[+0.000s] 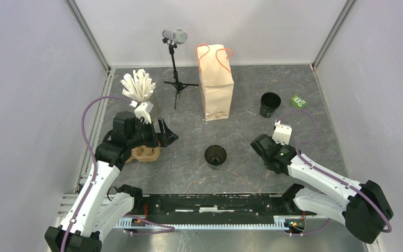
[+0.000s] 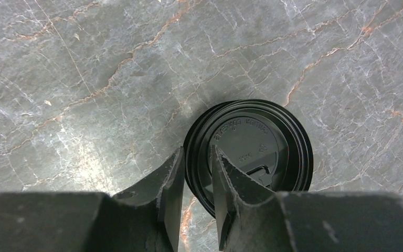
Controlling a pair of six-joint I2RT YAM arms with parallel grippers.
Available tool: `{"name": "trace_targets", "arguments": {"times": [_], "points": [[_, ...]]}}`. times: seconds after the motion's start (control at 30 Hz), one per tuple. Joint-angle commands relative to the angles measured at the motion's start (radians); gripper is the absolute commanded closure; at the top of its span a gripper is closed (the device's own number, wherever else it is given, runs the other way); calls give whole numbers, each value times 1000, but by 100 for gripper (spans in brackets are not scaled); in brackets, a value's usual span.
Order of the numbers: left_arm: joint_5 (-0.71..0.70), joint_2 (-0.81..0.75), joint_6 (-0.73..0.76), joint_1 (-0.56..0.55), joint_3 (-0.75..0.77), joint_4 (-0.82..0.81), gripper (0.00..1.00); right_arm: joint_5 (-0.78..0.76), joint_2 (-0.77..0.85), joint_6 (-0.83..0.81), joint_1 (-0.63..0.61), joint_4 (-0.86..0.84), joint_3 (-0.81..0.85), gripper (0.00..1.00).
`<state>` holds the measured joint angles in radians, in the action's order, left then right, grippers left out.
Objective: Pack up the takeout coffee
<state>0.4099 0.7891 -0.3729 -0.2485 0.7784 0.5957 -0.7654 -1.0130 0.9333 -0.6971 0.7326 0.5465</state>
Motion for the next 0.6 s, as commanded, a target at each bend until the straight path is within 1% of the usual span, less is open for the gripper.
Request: {"name": "trace_targets", "arguments": {"times": [0.0,0.1,0.2,0.37,0.57], "points": [[-25,-11,45,-2,0,-18,0,-2,16,1,5,-23,-21,70],[-42,-6,45,-2,2,-10,0,-11,17,2,5,-31,-29,73],[-46,-4,46,-2,3,-8,0,-16,25,-3,5,-26,-24,80],[-49,7,46,-1,5,-7,0,-37,66,-2,5,-8,-4,86],[-64,1,42,-2,2,-4,0,-16,95,-15,5,-28,-10,100]]}}
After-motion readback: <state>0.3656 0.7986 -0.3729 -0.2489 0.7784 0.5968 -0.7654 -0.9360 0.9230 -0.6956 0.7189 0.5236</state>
